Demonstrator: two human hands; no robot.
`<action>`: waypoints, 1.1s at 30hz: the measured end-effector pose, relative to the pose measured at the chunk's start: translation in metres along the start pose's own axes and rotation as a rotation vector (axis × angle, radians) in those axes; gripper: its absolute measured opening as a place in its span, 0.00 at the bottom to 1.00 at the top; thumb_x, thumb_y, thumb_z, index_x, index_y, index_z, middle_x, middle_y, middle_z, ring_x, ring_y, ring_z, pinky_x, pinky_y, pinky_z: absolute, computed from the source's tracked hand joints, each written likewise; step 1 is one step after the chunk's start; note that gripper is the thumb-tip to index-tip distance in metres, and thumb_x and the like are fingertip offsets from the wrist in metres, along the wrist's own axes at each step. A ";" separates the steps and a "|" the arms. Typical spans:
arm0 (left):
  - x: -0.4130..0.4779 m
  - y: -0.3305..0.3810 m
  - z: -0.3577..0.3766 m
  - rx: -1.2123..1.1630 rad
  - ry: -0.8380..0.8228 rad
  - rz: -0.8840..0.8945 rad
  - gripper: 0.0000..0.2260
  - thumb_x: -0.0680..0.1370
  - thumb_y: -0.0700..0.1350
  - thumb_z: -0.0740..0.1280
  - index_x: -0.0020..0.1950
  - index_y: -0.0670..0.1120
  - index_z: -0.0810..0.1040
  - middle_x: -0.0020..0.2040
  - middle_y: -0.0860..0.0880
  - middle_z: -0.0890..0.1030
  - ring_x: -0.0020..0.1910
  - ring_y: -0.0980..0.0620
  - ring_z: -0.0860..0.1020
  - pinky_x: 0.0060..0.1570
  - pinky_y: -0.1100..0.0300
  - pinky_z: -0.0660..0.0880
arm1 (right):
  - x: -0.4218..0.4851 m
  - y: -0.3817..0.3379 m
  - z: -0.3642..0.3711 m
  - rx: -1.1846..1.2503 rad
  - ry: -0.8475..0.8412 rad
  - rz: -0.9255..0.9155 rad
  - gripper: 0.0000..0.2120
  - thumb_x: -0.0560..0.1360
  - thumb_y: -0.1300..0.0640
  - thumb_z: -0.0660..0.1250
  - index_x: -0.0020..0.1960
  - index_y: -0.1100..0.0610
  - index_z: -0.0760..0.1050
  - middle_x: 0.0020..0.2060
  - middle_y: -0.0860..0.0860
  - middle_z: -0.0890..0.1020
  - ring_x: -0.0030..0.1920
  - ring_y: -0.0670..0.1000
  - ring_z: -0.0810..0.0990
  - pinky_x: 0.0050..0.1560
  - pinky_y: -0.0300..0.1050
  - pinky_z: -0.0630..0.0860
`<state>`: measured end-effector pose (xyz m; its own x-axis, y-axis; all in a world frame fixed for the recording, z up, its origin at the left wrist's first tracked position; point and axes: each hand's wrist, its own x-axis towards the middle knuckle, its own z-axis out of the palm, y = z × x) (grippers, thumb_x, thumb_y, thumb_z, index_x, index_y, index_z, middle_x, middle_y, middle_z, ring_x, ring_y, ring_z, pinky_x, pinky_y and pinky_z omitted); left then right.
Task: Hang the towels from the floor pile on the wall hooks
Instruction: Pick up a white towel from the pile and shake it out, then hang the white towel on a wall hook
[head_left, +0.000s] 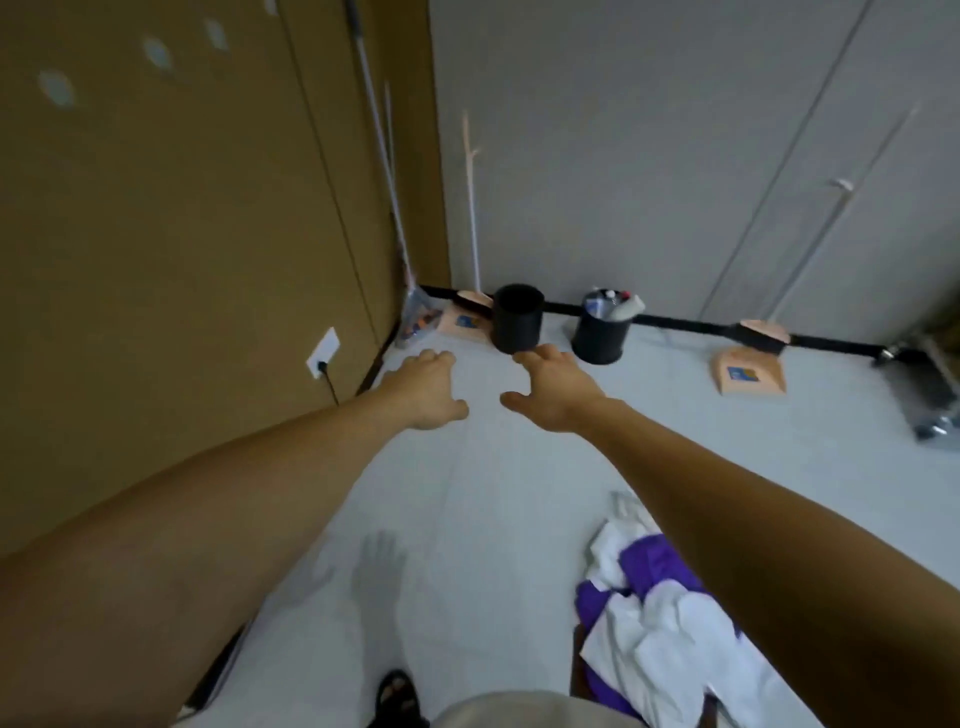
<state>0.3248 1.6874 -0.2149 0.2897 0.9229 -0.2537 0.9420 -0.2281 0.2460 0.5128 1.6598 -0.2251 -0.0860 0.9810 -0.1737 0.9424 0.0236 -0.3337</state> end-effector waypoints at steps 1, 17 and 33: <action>0.011 0.017 0.014 0.027 -0.040 0.029 0.32 0.72 0.57 0.68 0.71 0.45 0.64 0.70 0.43 0.66 0.67 0.42 0.68 0.62 0.46 0.70 | -0.006 0.025 0.004 0.015 -0.014 0.062 0.34 0.75 0.39 0.64 0.75 0.53 0.60 0.72 0.56 0.64 0.70 0.60 0.65 0.68 0.57 0.68; 0.173 0.190 0.289 0.195 -0.606 0.450 0.28 0.73 0.56 0.66 0.70 0.47 0.65 0.68 0.44 0.69 0.64 0.42 0.71 0.56 0.51 0.70 | -0.057 0.294 0.168 0.300 -0.232 0.780 0.24 0.78 0.46 0.63 0.70 0.54 0.68 0.66 0.57 0.71 0.65 0.59 0.70 0.63 0.52 0.71; 0.219 0.184 0.680 0.283 -0.840 0.558 0.11 0.74 0.49 0.65 0.50 0.45 0.69 0.52 0.46 0.74 0.49 0.47 0.74 0.51 0.48 0.76 | -0.076 0.477 0.542 0.311 -0.416 0.770 0.24 0.77 0.59 0.61 0.72 0.53 0.65 0.67 0.55 0.68 0.65 0.58 0.67 0.62 0.54 0.72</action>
<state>0.6765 1.6371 -0.8612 0.6177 0.1769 -0.7663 0.6125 -0.7193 0.3277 0.7934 1.4921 -0.8732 0.3616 0.5556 -0.7487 0.6636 -0.7175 -0.2118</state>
